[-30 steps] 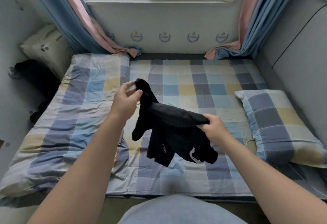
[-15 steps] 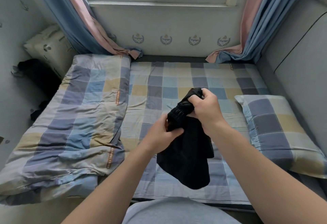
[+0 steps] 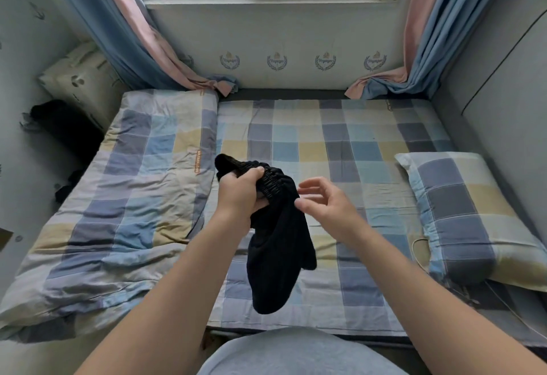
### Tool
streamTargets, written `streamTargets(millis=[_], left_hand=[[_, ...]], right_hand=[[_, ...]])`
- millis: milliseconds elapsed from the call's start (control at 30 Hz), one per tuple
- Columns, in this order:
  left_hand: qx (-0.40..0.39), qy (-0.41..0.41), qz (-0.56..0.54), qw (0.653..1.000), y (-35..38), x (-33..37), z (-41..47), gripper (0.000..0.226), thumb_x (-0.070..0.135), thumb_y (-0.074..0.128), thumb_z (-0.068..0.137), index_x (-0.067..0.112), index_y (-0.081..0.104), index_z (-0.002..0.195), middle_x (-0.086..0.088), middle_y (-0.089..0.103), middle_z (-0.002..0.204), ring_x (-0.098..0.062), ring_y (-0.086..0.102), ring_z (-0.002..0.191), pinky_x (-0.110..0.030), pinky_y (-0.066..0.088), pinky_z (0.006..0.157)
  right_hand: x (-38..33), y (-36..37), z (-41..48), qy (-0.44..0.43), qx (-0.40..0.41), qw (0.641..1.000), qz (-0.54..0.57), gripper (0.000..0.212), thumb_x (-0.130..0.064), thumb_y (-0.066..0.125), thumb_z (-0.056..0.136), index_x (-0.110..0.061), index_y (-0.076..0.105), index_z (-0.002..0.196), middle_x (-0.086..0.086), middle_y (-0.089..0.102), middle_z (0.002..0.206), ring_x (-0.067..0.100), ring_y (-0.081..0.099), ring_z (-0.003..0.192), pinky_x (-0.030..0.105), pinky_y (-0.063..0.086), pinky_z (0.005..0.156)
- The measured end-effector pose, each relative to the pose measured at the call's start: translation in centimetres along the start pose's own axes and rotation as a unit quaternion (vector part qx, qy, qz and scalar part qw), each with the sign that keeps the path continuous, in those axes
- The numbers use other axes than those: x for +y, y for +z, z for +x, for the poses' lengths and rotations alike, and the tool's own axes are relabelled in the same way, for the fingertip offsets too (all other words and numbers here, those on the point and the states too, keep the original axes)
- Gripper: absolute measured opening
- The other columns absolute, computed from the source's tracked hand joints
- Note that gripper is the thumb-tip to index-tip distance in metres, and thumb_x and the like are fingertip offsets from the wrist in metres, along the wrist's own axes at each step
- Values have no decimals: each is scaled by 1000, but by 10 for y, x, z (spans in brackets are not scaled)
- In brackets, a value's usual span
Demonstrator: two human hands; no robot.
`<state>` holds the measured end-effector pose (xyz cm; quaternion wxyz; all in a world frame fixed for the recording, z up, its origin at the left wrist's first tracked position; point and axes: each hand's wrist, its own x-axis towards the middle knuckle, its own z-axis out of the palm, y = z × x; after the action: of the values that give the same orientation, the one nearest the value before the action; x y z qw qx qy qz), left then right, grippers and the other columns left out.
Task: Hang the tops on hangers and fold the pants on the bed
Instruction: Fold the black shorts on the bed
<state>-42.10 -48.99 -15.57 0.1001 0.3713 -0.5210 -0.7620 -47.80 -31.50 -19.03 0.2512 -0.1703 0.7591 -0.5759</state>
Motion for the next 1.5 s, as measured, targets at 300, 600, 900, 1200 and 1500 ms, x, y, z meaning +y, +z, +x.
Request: streamTargets(millis=[300,600,900,1200,1500], left_hand=[[-109,-65,-72,989,7,13,-17,14,8,58,97,-3,64,103,-16,73,88,-29,75,78,-36,61,64],[-47,142,258,954,-19,4,-6,13,18,73,90,17,60,94,-5,66,103,-20,65,86,-30,53,75],[-291,146,298,897,-9,-20,1,19,26,66,93,34,70,110,4,74,105,-14,70,97,-38,55,90],[-175,193,340,904,-6,-14,-2,20,40,57,97,27,70,89,-3,72,86,-16,68,79,-37,56,73],[-265,153,364,879,-7,9,-23,8,22,69,93,17,71,87,0,70,75,-13,67,69,-29,54,66]], right_hand=[[28,17,8,-26,21,999,-38,24,-17,61,90,-29,68,109,-1,73,103,22,66,103,52,53,94],[-8,-28,18,6,28,982,188,39,-15,40,91,-20,75,107,14,74,108,25,70,100,31,56,81],[-20,-51,15,43,-48,984,165,39,-23,39,88,3,64,101,15,62,89,28,57,82,34,49,70],[-3,-44,6,8,24,1000,-8,24,-2,47,98,-17,64,103,0,68,108,12,63,101,23,48,84],[16,-2,1,-26,-85,995,-41,31,-41,69,83,-41,55,112,-7,65,119,12,63,114,35,56,93]])
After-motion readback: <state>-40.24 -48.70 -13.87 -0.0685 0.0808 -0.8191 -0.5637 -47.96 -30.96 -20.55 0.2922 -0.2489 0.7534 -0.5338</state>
